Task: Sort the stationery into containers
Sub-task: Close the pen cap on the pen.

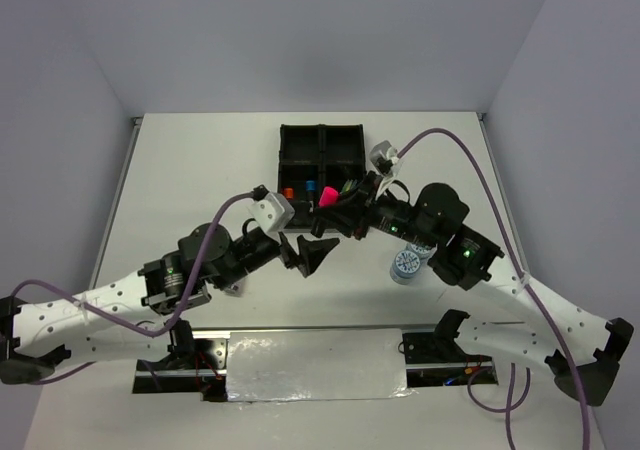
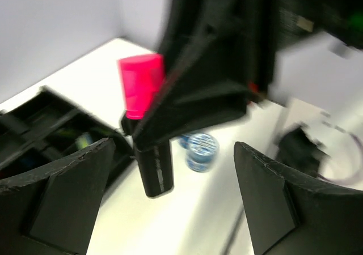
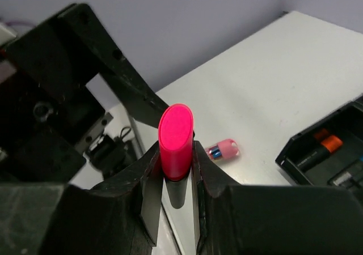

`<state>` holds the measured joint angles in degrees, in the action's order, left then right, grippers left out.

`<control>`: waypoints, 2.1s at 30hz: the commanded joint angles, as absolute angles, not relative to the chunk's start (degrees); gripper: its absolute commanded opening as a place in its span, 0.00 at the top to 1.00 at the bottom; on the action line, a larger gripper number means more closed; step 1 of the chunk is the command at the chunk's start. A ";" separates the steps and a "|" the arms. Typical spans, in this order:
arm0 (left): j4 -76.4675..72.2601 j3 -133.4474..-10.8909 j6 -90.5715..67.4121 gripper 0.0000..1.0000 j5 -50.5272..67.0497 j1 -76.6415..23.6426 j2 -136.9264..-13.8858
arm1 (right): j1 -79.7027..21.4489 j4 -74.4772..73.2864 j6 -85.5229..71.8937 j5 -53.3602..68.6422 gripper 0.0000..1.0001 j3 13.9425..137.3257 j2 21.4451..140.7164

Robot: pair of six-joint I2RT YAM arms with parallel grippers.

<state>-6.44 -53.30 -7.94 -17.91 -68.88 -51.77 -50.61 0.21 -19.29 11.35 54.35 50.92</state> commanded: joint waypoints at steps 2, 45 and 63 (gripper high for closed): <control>-1.84 -55.11 -7.21 0.01 -1.26 -69.08 -47.64 | -44.83 -2.19 -11.52 43.29 1.00 61.86 51.32; -19.60 -50.02 -17.75 1.00 11.69 -63.55 -49.05 | -45.44 8.17 -16.44 50.71 1.00 56.87 48.61; -23.82 -45.88 -15.47 1.00 14.41 -63.11 -46.41 | -45.35 10.03 -18.28 49.14 0.15 55.55 47.82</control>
<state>-19.40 -46.37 -16.49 13.41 -63.22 -46.57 -45.23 9.28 -18.61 50.06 54.17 49.54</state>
